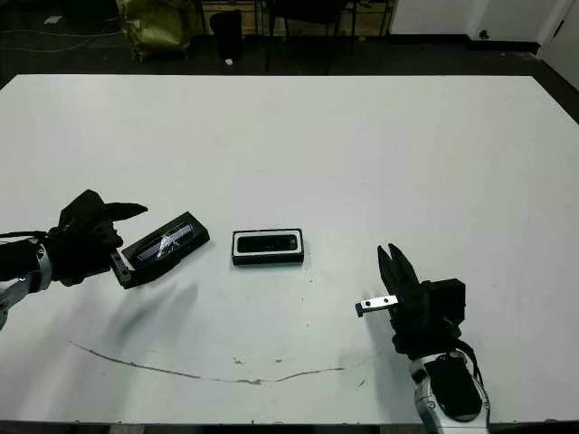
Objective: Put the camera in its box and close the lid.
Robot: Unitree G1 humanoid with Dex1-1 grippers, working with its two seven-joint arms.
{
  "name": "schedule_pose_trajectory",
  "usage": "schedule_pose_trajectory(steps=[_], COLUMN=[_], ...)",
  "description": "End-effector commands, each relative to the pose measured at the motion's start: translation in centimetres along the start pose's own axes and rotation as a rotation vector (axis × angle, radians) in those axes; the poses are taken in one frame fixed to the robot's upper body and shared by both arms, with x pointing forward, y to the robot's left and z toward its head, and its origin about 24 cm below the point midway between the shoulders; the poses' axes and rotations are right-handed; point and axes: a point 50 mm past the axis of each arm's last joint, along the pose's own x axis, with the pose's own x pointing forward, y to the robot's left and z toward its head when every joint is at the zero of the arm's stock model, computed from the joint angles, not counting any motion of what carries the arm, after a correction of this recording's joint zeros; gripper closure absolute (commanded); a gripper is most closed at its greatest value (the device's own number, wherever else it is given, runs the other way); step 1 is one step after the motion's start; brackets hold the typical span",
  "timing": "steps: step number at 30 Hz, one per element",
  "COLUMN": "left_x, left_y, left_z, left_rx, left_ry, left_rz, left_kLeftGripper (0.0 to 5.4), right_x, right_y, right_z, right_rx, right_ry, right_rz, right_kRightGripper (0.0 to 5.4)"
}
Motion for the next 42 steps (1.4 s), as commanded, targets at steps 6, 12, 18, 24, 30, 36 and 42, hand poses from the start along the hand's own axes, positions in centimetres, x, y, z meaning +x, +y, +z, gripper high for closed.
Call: schedule_pose_trajectory(steps=[6,12,18,24,30,36,42], left_x=[0.3,0.5,0.8,1.0,1.0,1.1,1.1], left_y=[-0.2,-0.3,-0.4,-0.5,-0.7,-0.8,-0.8], left_z=[-1.1,-1.8,-2.4,-2.9,-3.2,-3.3,-3.1], left_rx=[-0.006,-0.001,-0.043,-0.154,-0.298,-0.32,-0.139], left_ry=[0.071,0.094,0.121,0.127,0.152,0.193,0.221], left_rz=[0.002,-0.007,-0.006,-0.017,-0.055,-0.094,-0.094], left_kLeftGripper=[0.02,0.02,0.02,0.02,0.02,0.02,0.02], right_x=[-0.5,-0.6,-0.6,-0.7,-0.8,-0.8,-0.9], right_y=[0.0,-0.1,-0.1,-0.1,-0.1,-0.2,-0.2], right_z=[-0.6,-0.7,-0.8,-0.8,-0.7,-0.8,-0.8], right_rx=[0.004,0.005,0.006,0.004,0.006,0.005,0.008], right_ry=[0.053,0.057,0.049,0.052,0.058,0.051,0.058], right_rz=[-0.014,-0.013,-0.003,-0.007,-0.011,-0.008,-0.005], right_kRightGripper=[5.4,5.4,5.4,5.4,5.4,5.4,5.4])
